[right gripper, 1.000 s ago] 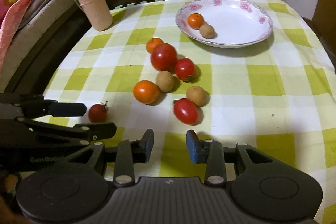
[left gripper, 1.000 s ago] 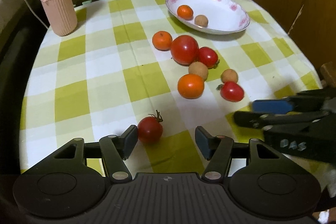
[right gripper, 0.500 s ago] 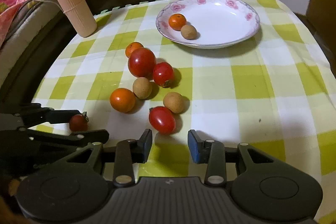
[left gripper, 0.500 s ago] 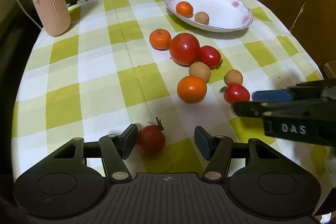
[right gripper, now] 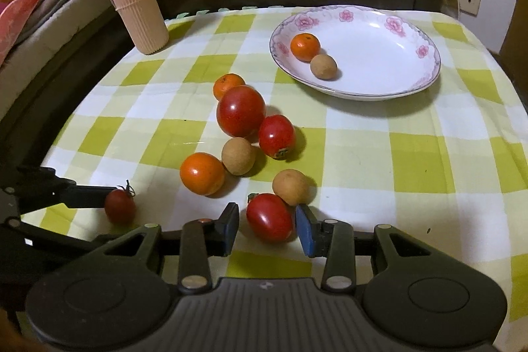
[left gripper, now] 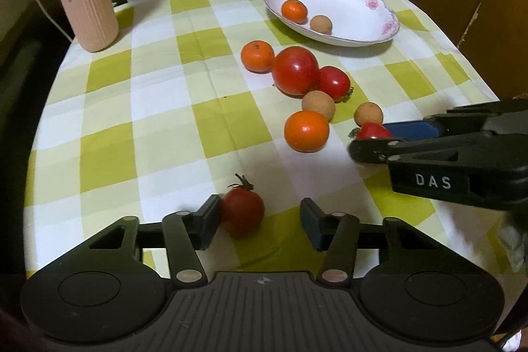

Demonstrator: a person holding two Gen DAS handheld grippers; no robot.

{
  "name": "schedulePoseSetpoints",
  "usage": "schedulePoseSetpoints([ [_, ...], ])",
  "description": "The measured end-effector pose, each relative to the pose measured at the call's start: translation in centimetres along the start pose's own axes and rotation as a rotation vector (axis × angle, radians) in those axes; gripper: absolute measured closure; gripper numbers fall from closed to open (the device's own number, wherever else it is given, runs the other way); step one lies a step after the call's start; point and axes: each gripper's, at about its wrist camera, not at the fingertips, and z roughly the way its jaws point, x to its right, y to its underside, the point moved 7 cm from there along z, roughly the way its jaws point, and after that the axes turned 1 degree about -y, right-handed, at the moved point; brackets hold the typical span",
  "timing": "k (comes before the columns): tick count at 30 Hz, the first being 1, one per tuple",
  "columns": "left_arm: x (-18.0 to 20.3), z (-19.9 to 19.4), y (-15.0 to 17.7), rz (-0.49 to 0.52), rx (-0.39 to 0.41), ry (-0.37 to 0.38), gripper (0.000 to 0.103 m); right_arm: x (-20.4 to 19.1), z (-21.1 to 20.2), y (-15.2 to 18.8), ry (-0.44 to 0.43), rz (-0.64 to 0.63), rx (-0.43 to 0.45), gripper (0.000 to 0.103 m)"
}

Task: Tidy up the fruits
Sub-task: 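Grasp a red cherry tomato with the left tool while the right tool grasps another, then lift both cherry tomatoes, carry them into the bowl and open both tools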

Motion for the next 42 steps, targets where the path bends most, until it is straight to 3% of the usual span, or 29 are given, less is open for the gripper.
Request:
schedulePoseSetpoints([
  [3, -0.3, -0.1, 0.0, -0.015, 0.001, -0.007, 0.055, -0.2, -0.2, 0.1, 0.007, -0.015, -0.005, 0.075],
  [4, -0.4, -0.2, 0.1, -0.018, 0.001, -0.006, 0.061, -0.3, -0.2, 0.2, 0.006, -0.017, -0.007, 0.075],
  [7, -0.3, -0.2, 0.1, -0.021, -0.002, 0.002, 0.068, -0.5, -0.4, 0.4, -0.001, -0.022, -0.015, 0.075],
  [15, 0.1, -0.1, 0.1, -0.007, 0.001, 0.003, 0.067, -0.7, -1.3, 1.3, -0.007, -0.021, -0.018, 0.075],
  [25, 0.8, 0.0, 0.2, 0.039, 0.011, -0.016, 0.051, -0.6, -1.1, 1.5, -0.013, -0.024, -0.018, 0.075],
  [29, 0.9, 0.0, 0.3, 0.056, 0.011, -0.025, 0.053, -0.8, -1.0, 1.4, -0.010, -0.041, -0.020, 0.075],
  [36, 0.4, -0.1, 0.1, 0.014, 0.005, -0.008, 0.069, -0.8, -1.3, 1.6, -0.002, -0.037, -0.029, 0.076],
  [42, 0.6, -0.3, 0.1, 0.012, 0.005, 0.003, 0.070, -0.8, -1.6, 1.5, -0.008, -0.027, -0.021, 0.076],
])
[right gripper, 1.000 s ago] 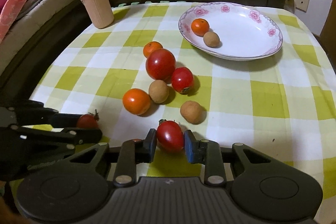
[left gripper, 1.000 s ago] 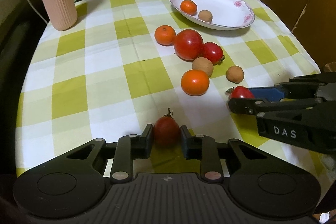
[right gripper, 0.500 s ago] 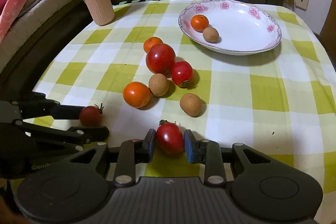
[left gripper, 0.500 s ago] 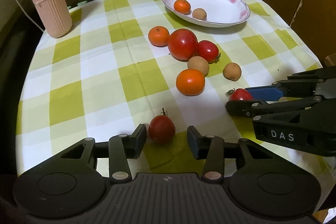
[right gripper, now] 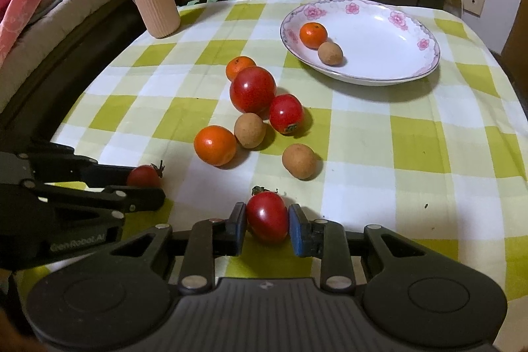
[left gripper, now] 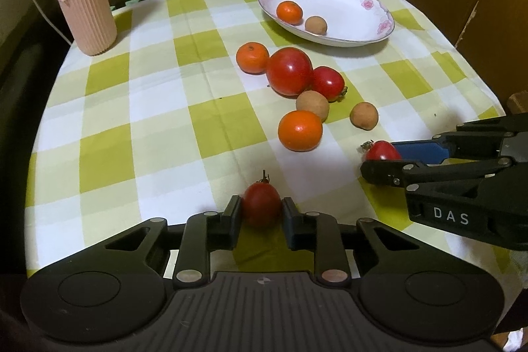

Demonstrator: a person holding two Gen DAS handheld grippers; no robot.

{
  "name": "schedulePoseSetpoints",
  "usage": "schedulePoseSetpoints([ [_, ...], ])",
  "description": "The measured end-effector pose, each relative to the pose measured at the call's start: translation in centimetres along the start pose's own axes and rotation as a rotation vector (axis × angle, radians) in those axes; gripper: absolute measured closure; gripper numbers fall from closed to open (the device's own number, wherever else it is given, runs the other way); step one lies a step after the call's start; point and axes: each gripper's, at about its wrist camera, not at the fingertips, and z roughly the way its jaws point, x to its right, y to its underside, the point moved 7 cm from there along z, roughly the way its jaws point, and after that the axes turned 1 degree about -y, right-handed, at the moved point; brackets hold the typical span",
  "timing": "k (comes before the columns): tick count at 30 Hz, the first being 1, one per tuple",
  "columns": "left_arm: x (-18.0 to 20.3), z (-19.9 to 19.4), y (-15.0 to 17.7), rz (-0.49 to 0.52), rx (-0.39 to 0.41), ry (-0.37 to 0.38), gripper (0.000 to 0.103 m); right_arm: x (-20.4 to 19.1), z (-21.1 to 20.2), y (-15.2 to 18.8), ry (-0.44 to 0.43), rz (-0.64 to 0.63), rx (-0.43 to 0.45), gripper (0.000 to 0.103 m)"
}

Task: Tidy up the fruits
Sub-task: 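Lift both cherry tomatoes, carry them into the bowl and open both tools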

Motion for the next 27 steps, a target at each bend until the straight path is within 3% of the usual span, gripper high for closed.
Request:
schedulePoseSetpoints([
  [13, 0.5, -0.7, -0.4, -0.013, 0.014, 0.008, 0.071, 0.4, -1.6, -0.7, -0.010, 0.027, 0.046, 0.076],
  [27, 1.8, -0.5, -4.8, -0.031, 0.071, 0.034, 0.070, 2.1, -2.3, -2.4, 0.002, 0.078, 0.091, 0.076],
])
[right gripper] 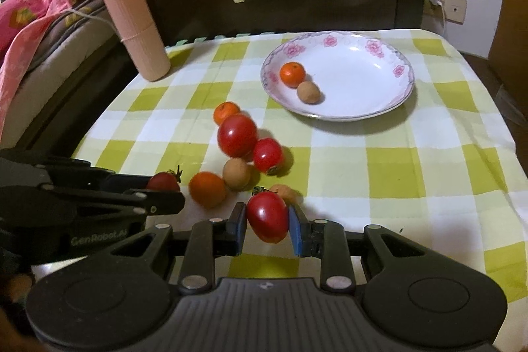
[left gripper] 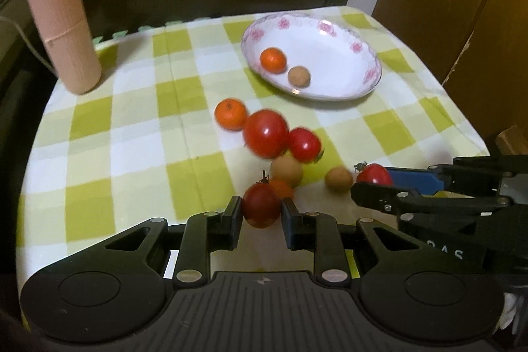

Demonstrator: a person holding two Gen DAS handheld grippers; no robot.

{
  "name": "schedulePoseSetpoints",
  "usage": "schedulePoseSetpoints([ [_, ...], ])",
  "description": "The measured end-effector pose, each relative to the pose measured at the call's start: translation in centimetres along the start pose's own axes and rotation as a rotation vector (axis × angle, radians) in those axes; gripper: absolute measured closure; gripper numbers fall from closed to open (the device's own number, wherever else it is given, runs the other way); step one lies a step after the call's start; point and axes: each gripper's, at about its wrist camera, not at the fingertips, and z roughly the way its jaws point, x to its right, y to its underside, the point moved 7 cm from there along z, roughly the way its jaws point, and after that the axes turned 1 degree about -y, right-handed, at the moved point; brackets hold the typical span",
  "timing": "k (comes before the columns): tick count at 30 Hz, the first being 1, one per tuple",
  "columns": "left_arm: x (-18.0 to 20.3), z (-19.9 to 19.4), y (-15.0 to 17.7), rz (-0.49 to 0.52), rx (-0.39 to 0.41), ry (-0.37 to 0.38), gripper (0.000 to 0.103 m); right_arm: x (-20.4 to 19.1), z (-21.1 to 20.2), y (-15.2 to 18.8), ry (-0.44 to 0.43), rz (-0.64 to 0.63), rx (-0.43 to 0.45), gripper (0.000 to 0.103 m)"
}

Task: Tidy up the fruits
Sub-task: 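Lift both cherry tomatoes, carry them into the bowl and open both tools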

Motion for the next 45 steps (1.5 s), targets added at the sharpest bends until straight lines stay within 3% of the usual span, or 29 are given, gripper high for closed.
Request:
schedulePoseSetpoints([
  [20, 1.7, 1.6, -5.2, 0.025, 0.051, 0.029, 0.069, 3.7, 0.9, -3.6, 0.030, 0.088, 0.052, 0.076],
  [32, -3.1, 1.2, -0.9, -0.049, -0.030, 0.011, 0.067, 3.3, 0.8, -2.9, 0.012, 0.088, 0.042, 0.076],
  [45, -4.0, 3.4, -0.5, -0.059, -0.041, -0.017, 0.064, 2.5, 1.5, -2.4, -0.002, 0.067, 0.015, 0.076],
])
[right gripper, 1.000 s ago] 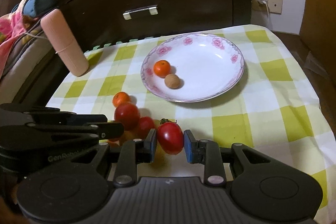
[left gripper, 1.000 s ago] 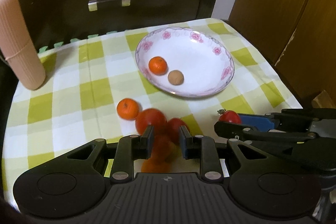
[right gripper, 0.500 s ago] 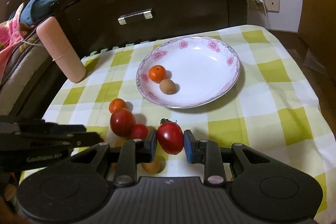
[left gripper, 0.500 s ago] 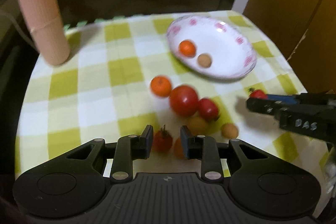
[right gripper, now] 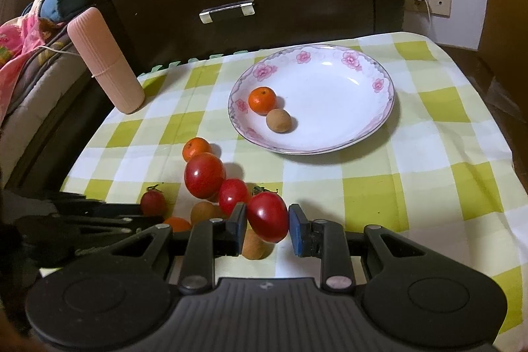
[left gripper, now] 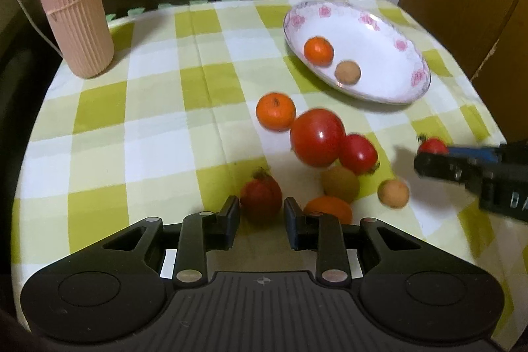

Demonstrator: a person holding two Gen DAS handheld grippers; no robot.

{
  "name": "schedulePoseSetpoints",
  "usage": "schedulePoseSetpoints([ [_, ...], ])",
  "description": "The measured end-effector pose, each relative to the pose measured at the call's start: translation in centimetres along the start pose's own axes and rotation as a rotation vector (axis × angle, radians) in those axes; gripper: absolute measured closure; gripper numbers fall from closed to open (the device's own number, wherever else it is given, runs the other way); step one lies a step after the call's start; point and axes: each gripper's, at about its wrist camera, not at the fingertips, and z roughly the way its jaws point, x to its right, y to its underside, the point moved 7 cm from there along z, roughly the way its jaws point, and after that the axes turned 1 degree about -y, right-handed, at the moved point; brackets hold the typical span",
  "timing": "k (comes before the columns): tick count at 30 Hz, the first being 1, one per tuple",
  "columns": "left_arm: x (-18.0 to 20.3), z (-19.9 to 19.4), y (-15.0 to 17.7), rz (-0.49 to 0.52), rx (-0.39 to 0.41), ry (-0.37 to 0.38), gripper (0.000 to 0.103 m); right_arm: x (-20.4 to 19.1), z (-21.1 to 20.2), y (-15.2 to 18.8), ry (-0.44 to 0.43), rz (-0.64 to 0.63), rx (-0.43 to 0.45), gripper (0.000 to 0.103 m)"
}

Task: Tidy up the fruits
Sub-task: 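Lift both cherry tomatoes, carry them into the bowl and open both tools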

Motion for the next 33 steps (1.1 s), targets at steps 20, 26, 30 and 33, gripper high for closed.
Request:
schedulePoseSetpoints([
  [20, 0.5, -0.2, 0.0, 0.019, 0.032, -0.038, 0.069, 0.0, 0.2, 0.0, -0.004, 0.003, 0.001, 0.076],
  [26, 0.9, -1.4, -1.0, -0.005, 0.063, -0.002, 0.069, 0.3, 0.2, -0.4, 0.001, 0.014, 0.012, 0.076],
  [30, 1.8, -2.0, -2.2, -0.001, 0.086, 0.021, 0.068, 0.6, 0.1, -0.9, 0.002, 0.025, 0.024, 0.076],
  [33, 2.9, -2.0, -3.5, 0.015, 0.103, 0.038, 0.068, 0.7, 0.2, -1.6, 0.004, 0.024, 0.036, 0.076],
])
